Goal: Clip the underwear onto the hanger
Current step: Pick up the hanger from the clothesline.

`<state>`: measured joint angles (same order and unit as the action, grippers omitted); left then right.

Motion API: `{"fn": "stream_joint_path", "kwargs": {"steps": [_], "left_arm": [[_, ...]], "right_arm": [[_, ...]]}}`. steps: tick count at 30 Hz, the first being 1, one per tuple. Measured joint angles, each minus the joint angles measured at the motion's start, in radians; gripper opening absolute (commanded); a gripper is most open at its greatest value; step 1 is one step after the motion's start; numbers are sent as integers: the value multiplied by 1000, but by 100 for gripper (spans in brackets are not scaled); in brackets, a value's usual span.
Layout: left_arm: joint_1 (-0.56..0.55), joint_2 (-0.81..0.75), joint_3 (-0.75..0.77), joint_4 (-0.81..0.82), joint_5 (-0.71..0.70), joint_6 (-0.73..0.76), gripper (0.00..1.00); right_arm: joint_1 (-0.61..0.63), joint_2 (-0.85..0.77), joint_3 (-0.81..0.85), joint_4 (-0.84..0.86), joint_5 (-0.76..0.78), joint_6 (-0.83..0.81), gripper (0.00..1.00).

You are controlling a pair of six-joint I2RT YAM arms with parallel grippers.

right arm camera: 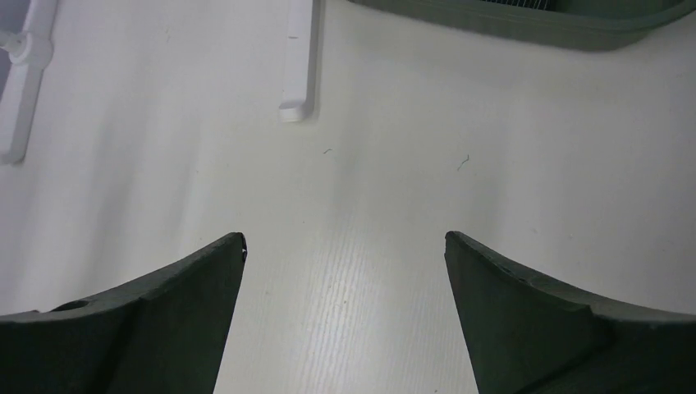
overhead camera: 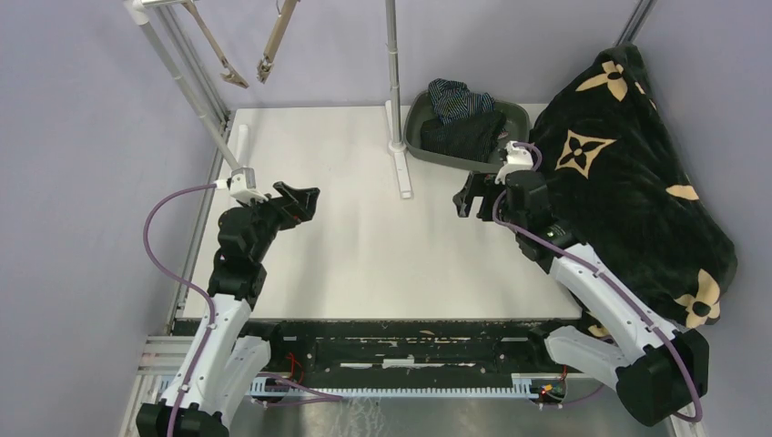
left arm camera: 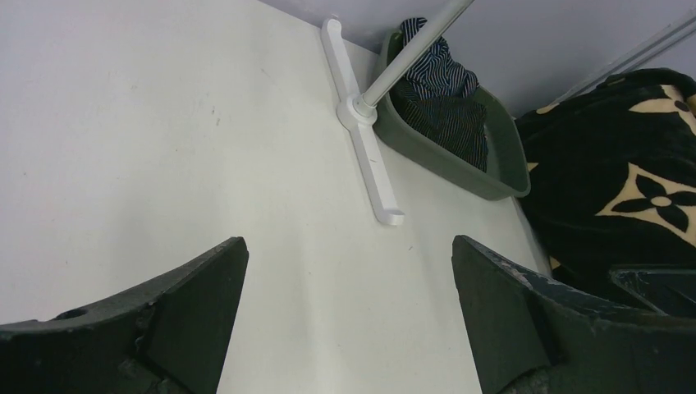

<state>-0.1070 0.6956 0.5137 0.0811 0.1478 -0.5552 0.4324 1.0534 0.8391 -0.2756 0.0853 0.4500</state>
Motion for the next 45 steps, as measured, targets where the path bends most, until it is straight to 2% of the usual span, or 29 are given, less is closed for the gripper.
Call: {"fn": "stream_joint_path", "kwargs": {"steps": [4, 9, 18, 20, 24, 30, 35, 41, 45], "left_arm": [[0, -3, 0, -7, 0, 1, 99], [0, -2, 0, -4, 12, 3, 99], [0, 32, 0, 8, -20, -17, 100], [-2, 38, 20, -24, -31, -13, 97], [-10, 52, 128, -87, -61, 19, 93], [-45, 132, 341, -86, -69, 53, 92], [-136, 288, 525, -113, -109, 130, 93], [-281, 461, 756, -224, -238, 247, 94], [-336, 527, 909, -311, -334, 317, 94]], "right_arm": [[0, -57, -46, 56, -35, 6, 100], [0, -94, -58, 97, -157, -10, 100], [5, -18, -14, 125, -225, -2, 100], [5, -1, -14, 125, -230, -1, 100], [5, 14, -14, 121, -221, -3, 100], [5, 14, -14, 117, -192, -10, 100], [5, 14, -14, 116, -185, -13, 100], [5, 13, -14, 98, -179, -26, 100], [5, 0, -14, 89, -178, -29, 100]]}}
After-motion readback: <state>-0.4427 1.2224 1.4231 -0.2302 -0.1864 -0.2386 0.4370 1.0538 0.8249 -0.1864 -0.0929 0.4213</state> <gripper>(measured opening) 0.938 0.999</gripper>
